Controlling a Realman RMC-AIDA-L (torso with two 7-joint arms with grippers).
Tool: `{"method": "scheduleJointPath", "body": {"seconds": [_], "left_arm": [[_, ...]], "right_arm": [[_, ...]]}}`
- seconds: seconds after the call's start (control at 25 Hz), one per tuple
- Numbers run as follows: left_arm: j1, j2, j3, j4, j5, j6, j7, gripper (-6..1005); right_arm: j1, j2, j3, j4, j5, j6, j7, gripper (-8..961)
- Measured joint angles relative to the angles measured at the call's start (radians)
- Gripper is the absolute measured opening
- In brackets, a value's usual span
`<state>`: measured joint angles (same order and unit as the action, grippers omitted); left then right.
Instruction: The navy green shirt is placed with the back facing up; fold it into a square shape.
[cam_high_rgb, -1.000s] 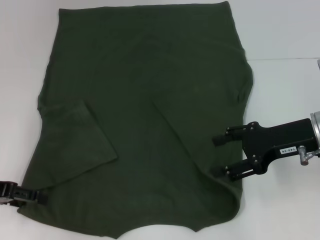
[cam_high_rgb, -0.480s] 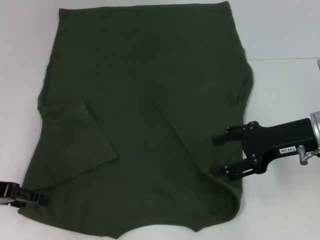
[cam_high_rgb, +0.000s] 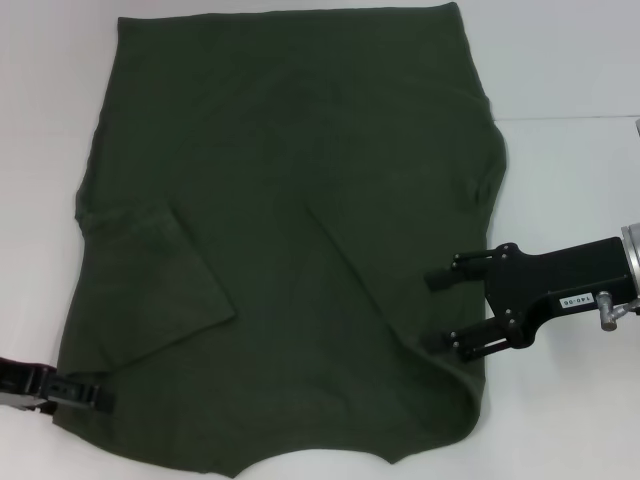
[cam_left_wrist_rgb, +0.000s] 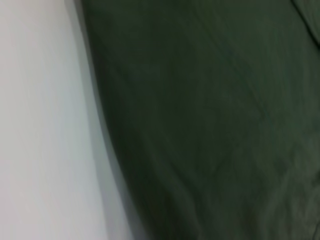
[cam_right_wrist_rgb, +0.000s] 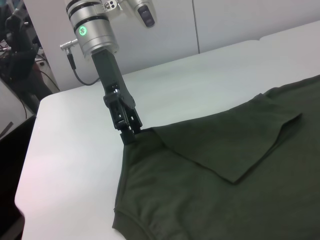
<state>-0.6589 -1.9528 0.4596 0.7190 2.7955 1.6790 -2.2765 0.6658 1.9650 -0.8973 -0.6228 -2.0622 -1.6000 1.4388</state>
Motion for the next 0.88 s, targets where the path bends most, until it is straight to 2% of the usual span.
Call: {"method": "scheduleJointPath", "body": {"seconds": [0.64,0.88], "left_arm": [[-0.01,0.0,-0.001,-0.014,-0.014,-0.008,-0.001,939],[-0.018,0.0,0.0,-0.023,-0.01,-0.012,-0.002,742]], "right_arm": [[0.0,0.0,0.0,0.0,-0.001,0.003,-0.001,895],[0.002,0.0,0.0,0.0,-0.001,0.003,-0.001,895]]}}
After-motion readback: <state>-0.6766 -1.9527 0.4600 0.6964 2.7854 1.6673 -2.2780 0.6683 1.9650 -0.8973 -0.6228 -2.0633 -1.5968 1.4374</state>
